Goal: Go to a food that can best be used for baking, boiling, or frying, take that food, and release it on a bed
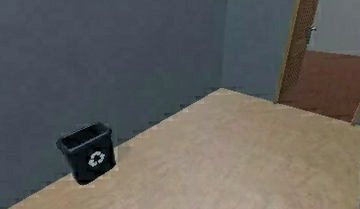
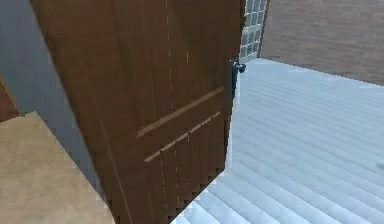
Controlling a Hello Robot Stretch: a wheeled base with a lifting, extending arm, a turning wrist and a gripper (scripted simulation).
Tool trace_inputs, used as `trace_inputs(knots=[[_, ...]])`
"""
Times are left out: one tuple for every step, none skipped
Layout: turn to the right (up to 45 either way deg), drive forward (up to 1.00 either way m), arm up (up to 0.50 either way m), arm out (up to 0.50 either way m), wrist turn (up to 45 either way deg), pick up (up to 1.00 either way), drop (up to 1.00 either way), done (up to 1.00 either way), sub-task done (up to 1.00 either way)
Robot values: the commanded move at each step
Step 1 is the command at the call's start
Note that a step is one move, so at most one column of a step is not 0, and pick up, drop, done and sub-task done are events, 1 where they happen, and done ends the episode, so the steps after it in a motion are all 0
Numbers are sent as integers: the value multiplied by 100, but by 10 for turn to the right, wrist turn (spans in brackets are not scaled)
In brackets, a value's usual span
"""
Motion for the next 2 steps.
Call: trace_inputs(knots=[[0, 45, 0, 0, 0, 0, 0, 0, 0], [0, 20, 0, 0, 0, 0, 0, 0, 0]])
